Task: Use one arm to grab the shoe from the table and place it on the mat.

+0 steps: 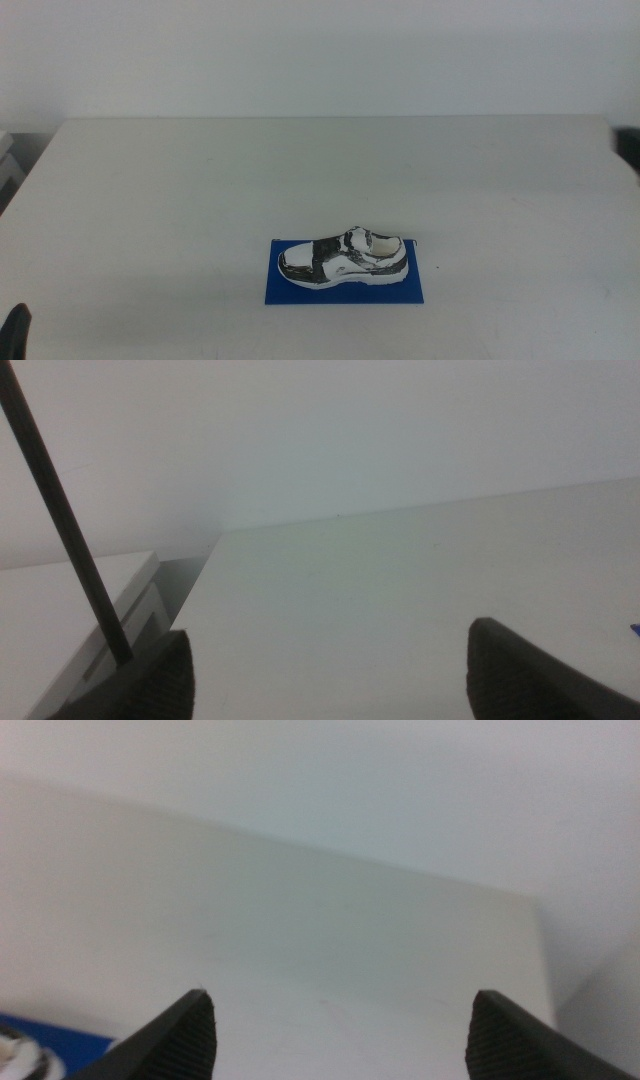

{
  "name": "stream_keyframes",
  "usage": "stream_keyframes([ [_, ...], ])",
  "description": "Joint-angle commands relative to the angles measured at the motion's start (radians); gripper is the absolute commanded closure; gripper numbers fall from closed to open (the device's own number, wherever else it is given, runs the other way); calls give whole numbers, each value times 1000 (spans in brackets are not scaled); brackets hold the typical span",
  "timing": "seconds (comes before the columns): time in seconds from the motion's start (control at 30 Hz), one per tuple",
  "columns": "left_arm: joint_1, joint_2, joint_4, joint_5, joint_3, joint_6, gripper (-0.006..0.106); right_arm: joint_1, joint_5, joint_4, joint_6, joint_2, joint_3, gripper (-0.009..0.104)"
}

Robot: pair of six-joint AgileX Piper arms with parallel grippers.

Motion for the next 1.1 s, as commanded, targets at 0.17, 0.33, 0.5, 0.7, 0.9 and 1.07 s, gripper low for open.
stream_keyframes([
  [0.17,-5,-7,-9,-81,5,-6,7,-95,-310,1,-2,-334,330,31],
  [0.33,-5,-7,-9,-81,5,-6,7,-93,-308,1,-1,-475,476,31],
  [0.5,-5,-7,-9,-81,5,-6,7,-93,-311,-10,-1,-610,621,31],
  [0.7,-5,-7,-9,-81,5,-6,7,-93,-311,-2,-1,-786,736,31],
  [0.9,-5,-7,-9,-81,5,-6,7,-93,-276,-10,-1,-927,780,31],
  [1.07,-5,-7,-9,-81,5,-6,7,-93,-291,-10,-1,-929,780,31],
])
